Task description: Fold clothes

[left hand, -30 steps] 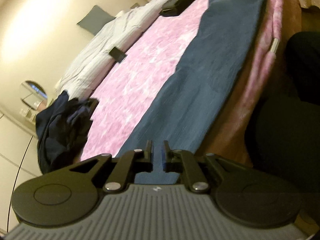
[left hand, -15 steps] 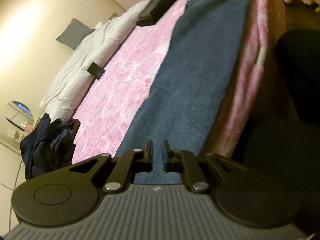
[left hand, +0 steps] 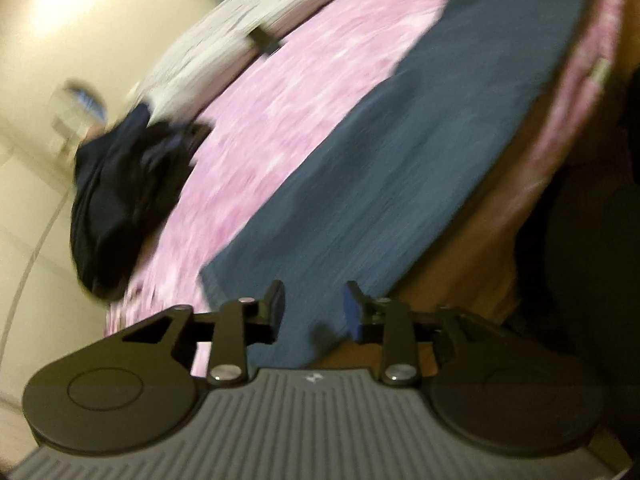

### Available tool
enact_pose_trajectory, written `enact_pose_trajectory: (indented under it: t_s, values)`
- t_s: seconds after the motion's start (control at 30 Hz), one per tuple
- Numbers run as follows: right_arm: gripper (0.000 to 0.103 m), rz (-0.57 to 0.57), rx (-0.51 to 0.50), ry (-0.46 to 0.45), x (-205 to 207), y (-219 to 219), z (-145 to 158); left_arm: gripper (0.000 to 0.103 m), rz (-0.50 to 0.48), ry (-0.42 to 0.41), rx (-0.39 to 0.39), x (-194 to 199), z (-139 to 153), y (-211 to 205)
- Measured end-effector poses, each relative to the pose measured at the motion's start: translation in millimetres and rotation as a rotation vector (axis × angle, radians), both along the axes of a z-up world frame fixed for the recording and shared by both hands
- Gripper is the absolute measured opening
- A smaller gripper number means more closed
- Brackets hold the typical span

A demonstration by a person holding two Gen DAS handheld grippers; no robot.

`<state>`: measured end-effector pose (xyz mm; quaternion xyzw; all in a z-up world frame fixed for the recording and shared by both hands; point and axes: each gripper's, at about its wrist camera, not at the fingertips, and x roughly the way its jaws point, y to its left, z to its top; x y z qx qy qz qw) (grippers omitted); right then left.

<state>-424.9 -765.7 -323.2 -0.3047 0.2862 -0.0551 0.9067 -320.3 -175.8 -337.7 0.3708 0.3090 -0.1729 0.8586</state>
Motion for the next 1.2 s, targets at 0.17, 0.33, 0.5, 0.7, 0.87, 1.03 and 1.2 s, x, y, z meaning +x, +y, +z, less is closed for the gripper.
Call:
enact_pose_trajectory:
  t_s: [0.17, 0.33, 0.5, 0.7, 0.87, 1.03, 1.2]
  values:
    - [0.073, 0.075, 0.134, 0.022, 24.6, 48.6, 6.5, 0.034, 0.07, 0.049, -0.104, 16.4, 4.6, 30.8]
    - [0.073, 0.026, 0.299, 0.13, 46.0, 60.2, -8.4, 0.035, 0.05, 0.077, -0.118, 25.6, 8.0, 41.1]
    - [0.073, -0.167, 0.489, 0.156, 70.2, 23.0, -2.8, 0.035, -0.015, 0.069, -0.116, 29.8, 24.5, 32.5]
    - [0.073, -0.187, 0.508, 0.08, 41.3, 6.7, 16.6, 0.035, -0.2, 0.042, -0.153, 34.2, 64.3, -45.6]
    - [0.073, -0.136, 0.559, 0.005, 21.9, -0.6, 39.6, 0.038, -0.407, 0.081, -0.198, 46.0, 80.6, -150.5]
    - [0.073, -0.062, 0.522, -0.012, 24.2, -4.5, 54.8, 0.038, -0.576, 0.112, -0.231, 78.2, 73.3, -260.3]
    - [0.073, -0.122, 0.511, 0.023, 52.4, -31.3, 45.8, 0.035, -0.696, 0.161, -0.26, 136.5, 50.6, -357.3]
